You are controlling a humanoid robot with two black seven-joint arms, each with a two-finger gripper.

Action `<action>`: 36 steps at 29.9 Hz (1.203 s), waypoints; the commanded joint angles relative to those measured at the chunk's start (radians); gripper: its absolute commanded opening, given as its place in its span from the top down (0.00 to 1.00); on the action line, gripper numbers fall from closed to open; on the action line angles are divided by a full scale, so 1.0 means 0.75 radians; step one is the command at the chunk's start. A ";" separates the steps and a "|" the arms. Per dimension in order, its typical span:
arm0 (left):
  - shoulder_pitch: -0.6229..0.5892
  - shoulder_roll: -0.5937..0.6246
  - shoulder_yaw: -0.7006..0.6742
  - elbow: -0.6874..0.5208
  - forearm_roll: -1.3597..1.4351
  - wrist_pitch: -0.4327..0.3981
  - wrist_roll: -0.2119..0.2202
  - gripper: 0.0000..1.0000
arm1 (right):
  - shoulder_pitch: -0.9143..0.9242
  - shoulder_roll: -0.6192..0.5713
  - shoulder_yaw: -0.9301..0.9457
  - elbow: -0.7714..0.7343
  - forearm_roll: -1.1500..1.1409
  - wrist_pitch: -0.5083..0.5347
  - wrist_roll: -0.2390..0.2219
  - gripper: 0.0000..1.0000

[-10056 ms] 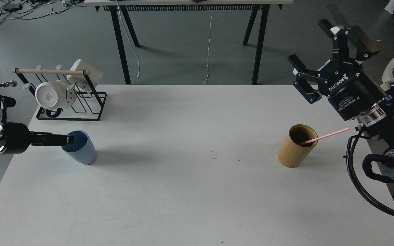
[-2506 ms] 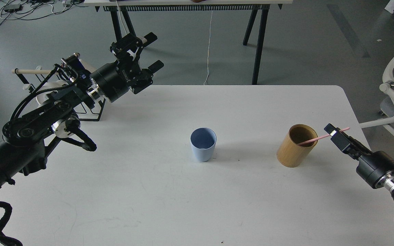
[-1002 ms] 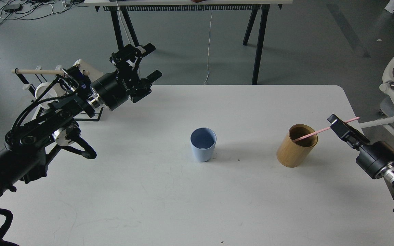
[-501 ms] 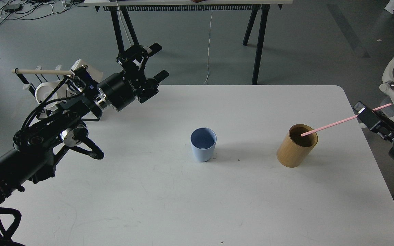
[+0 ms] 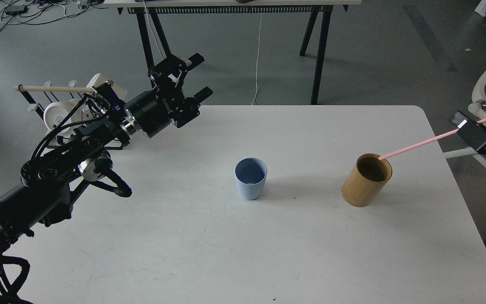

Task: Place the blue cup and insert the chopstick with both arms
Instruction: 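Grasp the pink stick with the right gripper and pull it out, then carry the pink stick over and insert it into the blue cup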

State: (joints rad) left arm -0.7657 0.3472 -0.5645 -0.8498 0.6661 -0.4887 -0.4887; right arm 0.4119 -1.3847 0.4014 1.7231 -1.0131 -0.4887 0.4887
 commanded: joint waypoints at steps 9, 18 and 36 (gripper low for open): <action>0.002 0.010 0.002 0.000 -0.001 0.000 0.000 0.06 | 0.136 -0.011 0.072 0.010 0.091 0.000 0.000 0.99; 0.035 0.014 0.002 0.000 -0.001 0.000 0.000 0.06 | 0.244 0.163 0.062 -0.007 0.077 0.000 0.000 0.99; 0.058 0.020 0.002 0.006 -0.003 0.000 0.000 0.05 | 0.780 0.768 -0.586 -0.365 0.058 0.000 0.000 0.99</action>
State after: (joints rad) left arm -0.7265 0.3613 -0.5631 -0.8468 0.6641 -0.4887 -0.4887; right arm 0.9409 -0.8634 0.0291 1.4821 -0.9700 -0.4887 0.4887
